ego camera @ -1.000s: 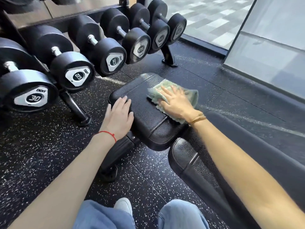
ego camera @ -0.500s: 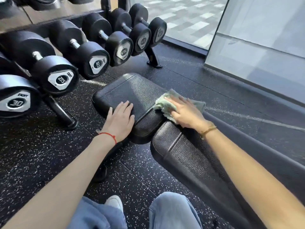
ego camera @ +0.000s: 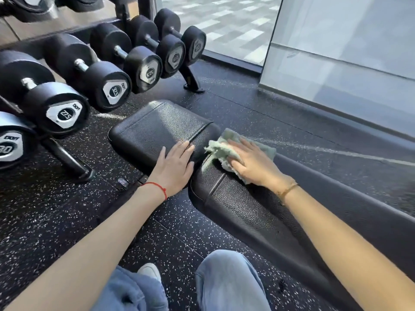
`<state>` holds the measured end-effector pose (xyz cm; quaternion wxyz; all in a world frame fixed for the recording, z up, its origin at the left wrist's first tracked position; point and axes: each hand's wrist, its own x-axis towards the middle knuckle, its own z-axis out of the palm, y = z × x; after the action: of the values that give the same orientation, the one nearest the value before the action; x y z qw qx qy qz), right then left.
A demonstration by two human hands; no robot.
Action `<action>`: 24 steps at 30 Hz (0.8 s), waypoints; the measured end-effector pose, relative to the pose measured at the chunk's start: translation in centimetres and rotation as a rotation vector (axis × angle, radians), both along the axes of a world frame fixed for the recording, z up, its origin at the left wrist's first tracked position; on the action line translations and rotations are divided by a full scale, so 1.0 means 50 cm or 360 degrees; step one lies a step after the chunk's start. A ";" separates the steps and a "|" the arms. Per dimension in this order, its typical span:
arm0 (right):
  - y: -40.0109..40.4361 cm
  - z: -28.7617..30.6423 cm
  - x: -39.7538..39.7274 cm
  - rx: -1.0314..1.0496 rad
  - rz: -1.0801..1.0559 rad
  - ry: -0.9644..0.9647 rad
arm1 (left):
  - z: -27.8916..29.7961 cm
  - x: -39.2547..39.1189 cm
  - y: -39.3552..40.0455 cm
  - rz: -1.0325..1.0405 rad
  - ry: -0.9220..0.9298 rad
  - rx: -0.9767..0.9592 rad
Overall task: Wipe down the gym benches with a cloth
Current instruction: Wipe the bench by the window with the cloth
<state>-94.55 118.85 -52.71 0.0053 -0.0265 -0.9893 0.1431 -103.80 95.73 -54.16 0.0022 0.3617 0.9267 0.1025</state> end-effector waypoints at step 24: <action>0.056 -0.013 0.097 0.0013 -0.0281 -0.0063 | -0.026 0.073 0.047 -0.0107 -0.0029 0.0061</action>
<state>-89.70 121.63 -53.38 -0.0016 -0.1165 -0.9836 0.1375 -100.17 98.09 -55.47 0.0073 0.3917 0.9117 0.1235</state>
